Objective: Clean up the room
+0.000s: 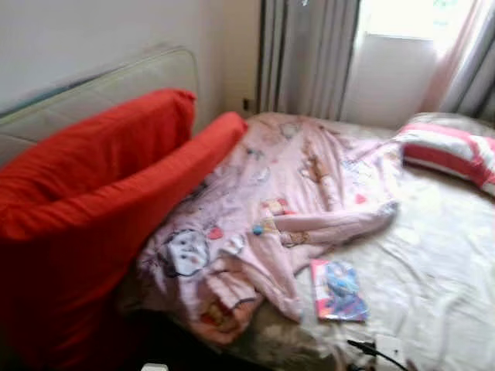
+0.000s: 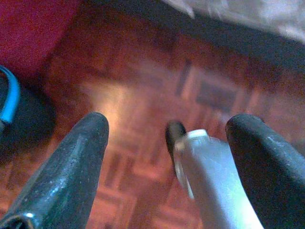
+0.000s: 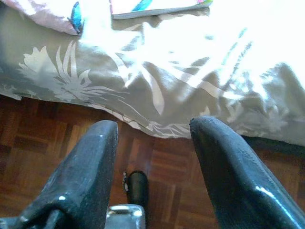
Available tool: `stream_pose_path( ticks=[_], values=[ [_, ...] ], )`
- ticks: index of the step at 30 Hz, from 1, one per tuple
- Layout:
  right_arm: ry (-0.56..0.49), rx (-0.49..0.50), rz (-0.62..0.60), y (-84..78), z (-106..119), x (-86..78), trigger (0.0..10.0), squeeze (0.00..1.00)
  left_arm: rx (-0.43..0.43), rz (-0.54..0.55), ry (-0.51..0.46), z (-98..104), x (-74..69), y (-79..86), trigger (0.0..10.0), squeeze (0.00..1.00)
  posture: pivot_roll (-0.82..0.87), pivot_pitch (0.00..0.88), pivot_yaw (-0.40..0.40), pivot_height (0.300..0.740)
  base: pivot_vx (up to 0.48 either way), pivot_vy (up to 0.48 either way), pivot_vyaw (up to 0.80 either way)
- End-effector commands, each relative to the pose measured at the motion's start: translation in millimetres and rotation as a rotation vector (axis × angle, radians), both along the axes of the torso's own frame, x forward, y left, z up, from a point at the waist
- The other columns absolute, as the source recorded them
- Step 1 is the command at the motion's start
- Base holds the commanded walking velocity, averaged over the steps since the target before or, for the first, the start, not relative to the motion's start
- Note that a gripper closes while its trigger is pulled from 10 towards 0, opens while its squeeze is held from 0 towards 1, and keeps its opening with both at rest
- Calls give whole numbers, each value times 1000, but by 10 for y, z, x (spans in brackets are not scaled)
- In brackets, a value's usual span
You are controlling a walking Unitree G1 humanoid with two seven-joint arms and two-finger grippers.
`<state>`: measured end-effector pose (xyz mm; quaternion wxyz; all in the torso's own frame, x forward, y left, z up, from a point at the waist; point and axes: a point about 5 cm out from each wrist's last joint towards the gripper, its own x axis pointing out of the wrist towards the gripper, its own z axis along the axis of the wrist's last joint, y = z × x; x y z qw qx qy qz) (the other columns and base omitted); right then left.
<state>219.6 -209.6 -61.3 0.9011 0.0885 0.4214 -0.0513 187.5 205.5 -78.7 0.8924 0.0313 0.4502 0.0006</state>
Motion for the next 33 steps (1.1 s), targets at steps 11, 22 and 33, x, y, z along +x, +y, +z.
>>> stream_pose_path(
  ticks=[11, 22, 33],
  values=[
    [15, -6, -16, -39, -35, -72, 10000, 0, 28, -11, -2, 45, 21, 166, 10000, 0, -16, 32, 13, 740, 0, -292, -274],
    [24, -7, -10, -35, -39, -76, 10000, 0, 24, -24, -13, 70, 112, 81, 10000, 0, -17, 32, 14, 740, 0, -293, -186],
    [17, -11, -17, -38, -34, -68, 10000, 0, 22, -26, -9, 58, 113, 23, 10000, 0, -16, 40, 12, 740, 0, -293, -190]
  ],
)
